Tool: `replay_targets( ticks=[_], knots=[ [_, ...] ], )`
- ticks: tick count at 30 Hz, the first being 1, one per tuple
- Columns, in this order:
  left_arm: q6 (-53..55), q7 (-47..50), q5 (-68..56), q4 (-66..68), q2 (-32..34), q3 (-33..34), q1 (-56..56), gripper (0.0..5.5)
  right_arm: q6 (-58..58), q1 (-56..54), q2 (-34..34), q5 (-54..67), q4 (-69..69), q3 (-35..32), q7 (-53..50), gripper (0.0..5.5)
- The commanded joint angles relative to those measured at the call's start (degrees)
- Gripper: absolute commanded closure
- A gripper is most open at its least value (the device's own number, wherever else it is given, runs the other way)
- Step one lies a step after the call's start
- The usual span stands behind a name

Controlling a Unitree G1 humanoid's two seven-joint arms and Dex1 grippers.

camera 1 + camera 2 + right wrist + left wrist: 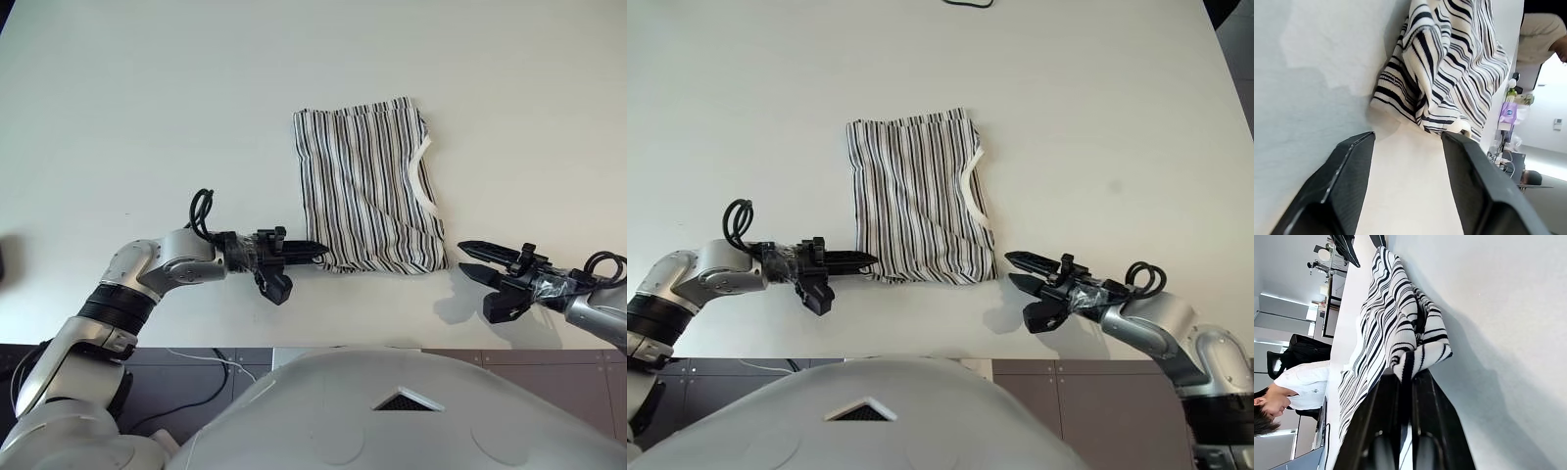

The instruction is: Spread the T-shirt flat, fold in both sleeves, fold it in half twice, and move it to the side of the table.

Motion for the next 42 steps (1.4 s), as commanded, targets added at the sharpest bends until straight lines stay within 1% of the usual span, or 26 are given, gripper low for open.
replay_targets(
  ticks=[1,5,10,15,19,23,26,37,40,42],
  knots=[
    [-0.68,-2.43,1.92,3.2,0.73,-1.58,-1.68,5.4,-1.97,-3.28,-0.4,-6.57,4.18,5.55,-1.68,2.99],
    [-1.45,-2.97,1.72,3.96,0.59,-2.03,-2.57,5.4,-2.6,-4.34,0.84,-4.56,4.46,9.13,-3.22,2.99],
    [-1.32,-3.45,1.23,3.35,1.03,-1.82,-1.71,5.4,-2.48,-3.24,0.78,-2.47,3.24,10.55,-5.28,2.99],
    [-0.91,-4.02,0.91,3.01,0.69,-1.96,-1.82,5.4,-2.35,-5.87,2.01,-6.48,4.85,12.5,-9.73,2.99],
    [-1.1,-4.65,0.52,3.25,0.59,-2.18,-2.28,5.4,-1.5,-5.78,2.97,-6.54,6.01,13.98,-11.82,2.99],
    [-0.95,-5.18,0.19,3.14,0.33,-2.4,-2.06,5.4,0.55,-6.62,5.13,-4.05,9.94,14.89,-13.42,2.99],
    [-1.37,-5.41,0.1,4.01,0.3,-2.52,-2.85,5.4,1.52,-6.28,5.28,-2.76,10.72,15.16,-13.25,2.99],
    [-1.41,-6.8,-2.78,5.88,-0.51,-2.45,-5.22,5.4,1.9,-6.92,4.4,-0.53,10.4,17.39,-10.74,4.87],
    [-2.77,-8.23,-4.3,5.75,0.13,-3.09,-6.05,5.4,7.43,-5.22,4.02,12.66,5.64,17.23,-2.19,5.28],
    [-3.12,-9.25,-5.98,5.32,0.45,-3.4,-6.32,5.4,10.93,-5.5,3.16,19.13,1.05,16.73,3.12,5.36]
  ],
)
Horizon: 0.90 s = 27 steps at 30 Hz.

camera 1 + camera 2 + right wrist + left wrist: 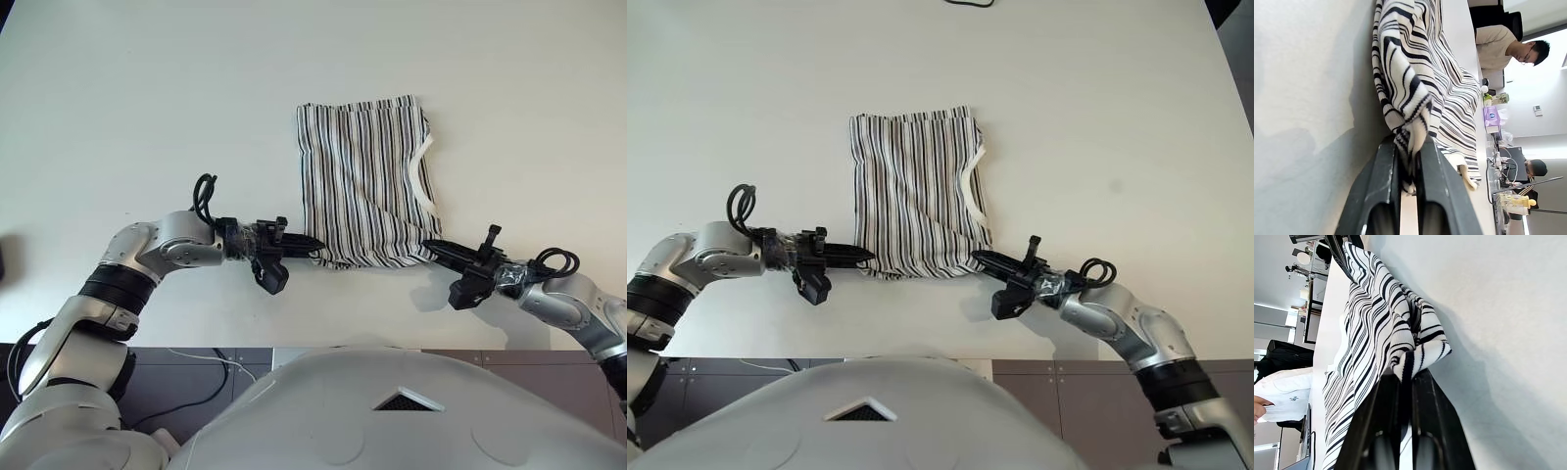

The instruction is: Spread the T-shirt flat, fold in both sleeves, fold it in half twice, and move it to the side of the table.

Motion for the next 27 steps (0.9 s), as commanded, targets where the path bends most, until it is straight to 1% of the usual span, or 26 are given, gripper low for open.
replay_targets(
  ticks=[1,4,6,8,11,14,16,18,20,21,24,26,27],
  knots=[
    [-0.42,-2.59,-2.98,-0.34,1.09,-1.1,-0.91,5.4,6.28,0.85,-2.11,9.01,-6.62,0.35,10.27,5.37],
    [3.01,-5.61,-9.3,-2.98,1.24,-1.38,-0.84,5.4,10.84,2.05,-3.08,16.46,-12.0,-1.22,15.78,5.38],
    [5.88,-9.1,-14.87,-6.89,3.36,-1.91,0.09,5.4,14.22,5.24,-4.99,21.95,-17.59,-3.84,18.55,5.38],
    [8.99,-12.58,-21.24,-11.67,7.18,-1.72,2.2,5.4,17.27,10.08,-7.67,27.17,-23.74,-7.87,20.96,5.39],
    [15.54,-18.9,-33.22,-20.74,15.85,-1.06,7.17,5.4,21.86,19.24,-11.38,36.25,-32.11,-17.61,25.35,5.39],
    [22.26,-22.19,-42.07,-29.66,21.16,0.89,11.63,5.4,26.78,26.32,-12.26,43.78,-39.67,-26.86,29.99,5.39],
    [29.85,-22.84,-49.49,-36.19,23.77,3.39,13.84,5.4,33.12,28.19,-12.12,51.88,-44.97,-34.25,32.23,5.39],
    [36.73,-23.49,-53.81,-39.76,24.18,5.77,14.27,5.4,38.7,25.85,-12.11,58.18,-46.18,-37.97,32.92,5.4],
    [43.83,-23.85,-55.38,-39.78,21.44,6.97,11.84,5.4,42.46,20.46,-12.42,60.17,-43.93,-37.09,32.95,5.4],
    [47.55,-24.15,-55.75,-38.47,18.42,6.66,9.42,5.4,43.83,16.56,-12.01,60.42,-41.63,-35.37,32.92,5.4],
    [55.11,-23.54,-51.46,-29.85,7.45,4.57,2.24,5.4,45.49,1.21,-8.28,56.35,-30.51,-25.15,33.94,5.4],
    [57.32,-23.18,-47.45,-22.74,1.02,3.82,-2.12,5.4,45.36,-7.45,-4.31,52.91,-21.26,-18.45,35.67,5.4],
    [57.46,-23.22,-45.57,-19.84,-1.13,3.78,-3.54,5.4,44.92,-11.07,-2.46,51.34,-17.0,-16.04,36.38,5.4]
  ],
)
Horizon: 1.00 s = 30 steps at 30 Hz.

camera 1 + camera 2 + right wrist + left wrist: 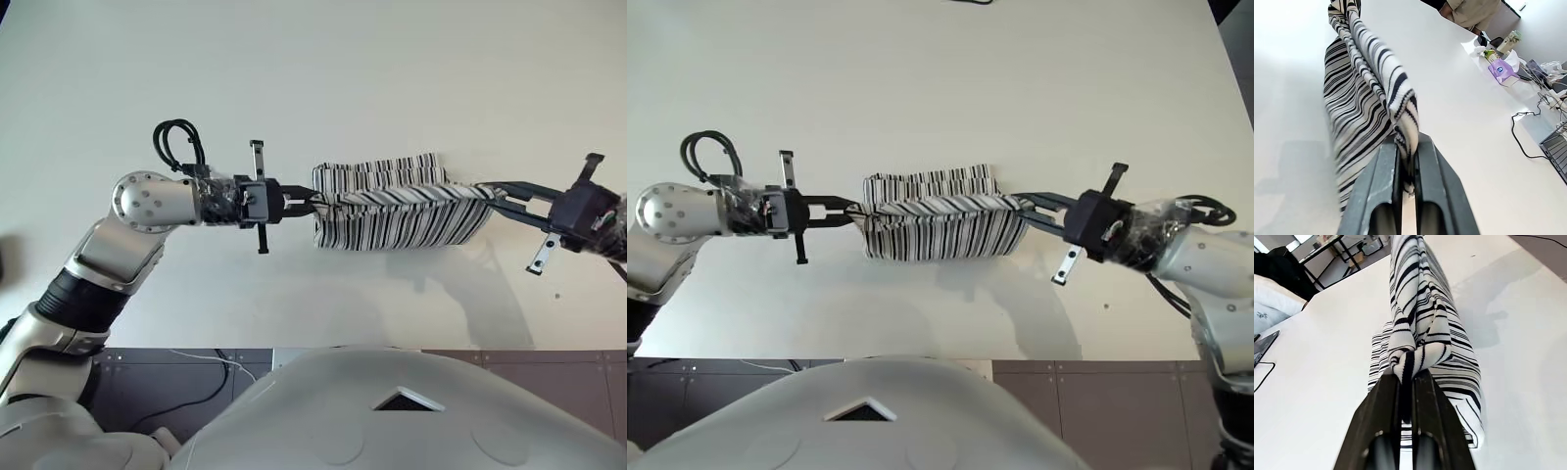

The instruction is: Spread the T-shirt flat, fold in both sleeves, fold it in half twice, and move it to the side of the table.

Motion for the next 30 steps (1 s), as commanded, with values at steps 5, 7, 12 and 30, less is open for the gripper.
replay_targets(
  ticks=[5,7,12,30],
  knots=[
    [3.39,-0.16,9.68,17.54,-11.84,1.75,-8.68,5.4,-4.74,-22.96,12.97,-11.77,29.92,13.68,3.13,5.4],
    [3.42,-1.32,10.28,18.67,-12.27,2.65,-8.99,5.4,-5.86,-24.52,14.61,-13.19,32.49,14.51,3.19,5.4],
    [5.12,-4.53,11.54,19.22,-11.77,4.03,-7.87,5.4,-7.09,-26.0,16.83,-15.43,37.51,16.17,4.66,5.4],
    [10.23,12.57,21.14,29.44,-24.77,10.38,-8.28,3.73,-16.6,-30.28,27.19,-23.45,48.55,13.04,-12.95,3.89]
  ],
)
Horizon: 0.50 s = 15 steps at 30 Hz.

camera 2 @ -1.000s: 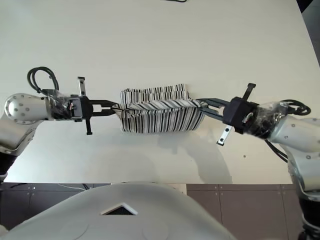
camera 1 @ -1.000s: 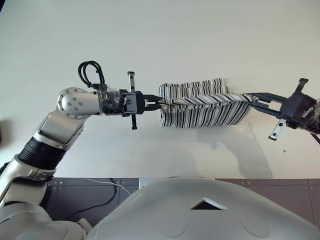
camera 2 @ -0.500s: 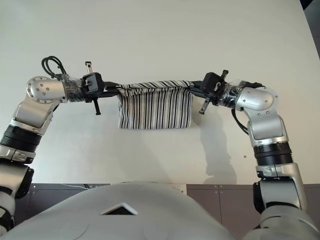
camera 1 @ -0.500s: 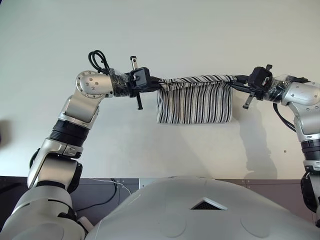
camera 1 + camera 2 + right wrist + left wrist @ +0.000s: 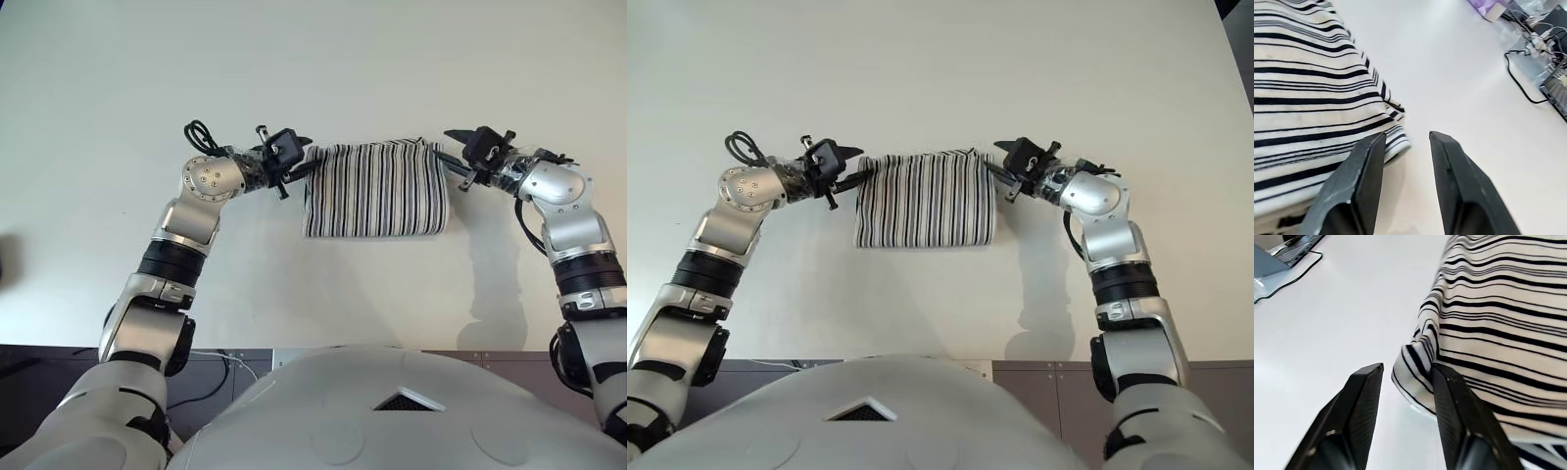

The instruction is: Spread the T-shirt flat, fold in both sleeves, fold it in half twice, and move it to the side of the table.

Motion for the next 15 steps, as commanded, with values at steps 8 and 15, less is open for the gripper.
replay_targets(
  ticks=[8,15],
  knots=[
    [-1.68,5.07,7.1,0.2,-1.67,-0.09,-0.97,3.73,7.01,5.83,7.39,6.83,-20.35,3.85,3.63,3.89],
    [-3.45,7.05,11.23,-3.0,-1.67,-0.49,-3.13,3.73,7.43,5.93,8.6,5.49,-17.96,7.99,7.06,3.89]
  ],
)
